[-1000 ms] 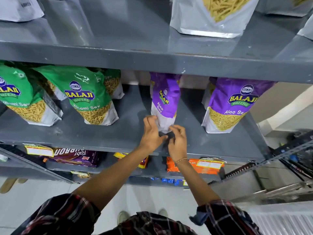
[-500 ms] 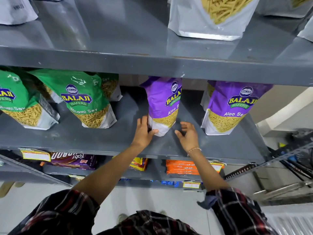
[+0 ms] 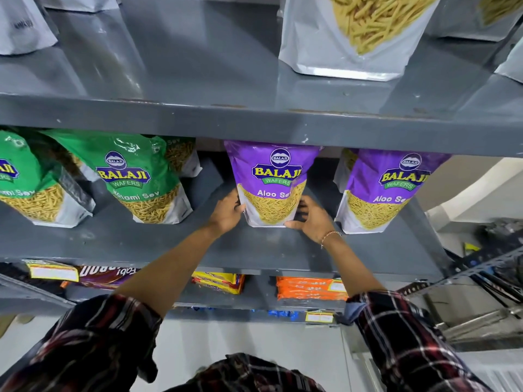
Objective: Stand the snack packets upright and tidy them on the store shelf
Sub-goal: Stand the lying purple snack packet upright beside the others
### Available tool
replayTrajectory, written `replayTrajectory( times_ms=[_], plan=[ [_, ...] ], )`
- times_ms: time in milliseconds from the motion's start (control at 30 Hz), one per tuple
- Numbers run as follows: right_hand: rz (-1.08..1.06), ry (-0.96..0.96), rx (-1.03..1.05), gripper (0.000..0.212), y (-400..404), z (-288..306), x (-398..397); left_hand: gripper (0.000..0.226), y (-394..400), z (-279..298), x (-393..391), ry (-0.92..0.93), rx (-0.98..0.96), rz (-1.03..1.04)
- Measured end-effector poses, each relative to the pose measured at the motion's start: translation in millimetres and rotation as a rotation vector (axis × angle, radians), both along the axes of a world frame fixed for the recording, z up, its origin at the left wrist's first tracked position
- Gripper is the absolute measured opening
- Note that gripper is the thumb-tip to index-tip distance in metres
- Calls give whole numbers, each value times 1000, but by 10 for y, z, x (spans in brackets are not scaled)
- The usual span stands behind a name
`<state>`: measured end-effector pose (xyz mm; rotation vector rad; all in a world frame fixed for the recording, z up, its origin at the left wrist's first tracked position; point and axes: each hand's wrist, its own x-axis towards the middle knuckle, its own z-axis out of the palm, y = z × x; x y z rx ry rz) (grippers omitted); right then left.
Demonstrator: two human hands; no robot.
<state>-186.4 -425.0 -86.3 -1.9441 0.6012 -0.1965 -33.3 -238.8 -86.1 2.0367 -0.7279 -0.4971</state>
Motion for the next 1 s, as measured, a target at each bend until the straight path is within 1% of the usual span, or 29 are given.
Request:
replayTrajectory(
  times_ms=[67,133,200,300,467,567,767,867,1000],
  plan=[
    [19,-3,2,72,27,-2,-24,68,28,-44,-12,115,-51,-98],
    [43,-5,85,71,57,10,-12,87,54,-75,-48,223,-64,-194],
    [29,-14,142,68,82,20,4,95,45,-109,-107,229,-67,-158],
    [-24,-43,137,65,124,14,-4,90,19,-129,-213,160,-87,-9],
    [-45,-59,131,61,239,-31,-164,88,117,-187,-353,143,-104,21],
    [-44,-48,139,60,323,-43,-280,87,219,-219,-469,119,-62,46],
    [-60,-31,141,61,544,-44,-566,90,437,-171,-740,29,-60,-3],
    [-82,-37,146,61,664,-49,-686,83,550,-152,-838,33,-86,-41],
    [-75,-54,142,59,750,-25,-793,74,632,-147,-923,-32,-58,-83]
  ],
)
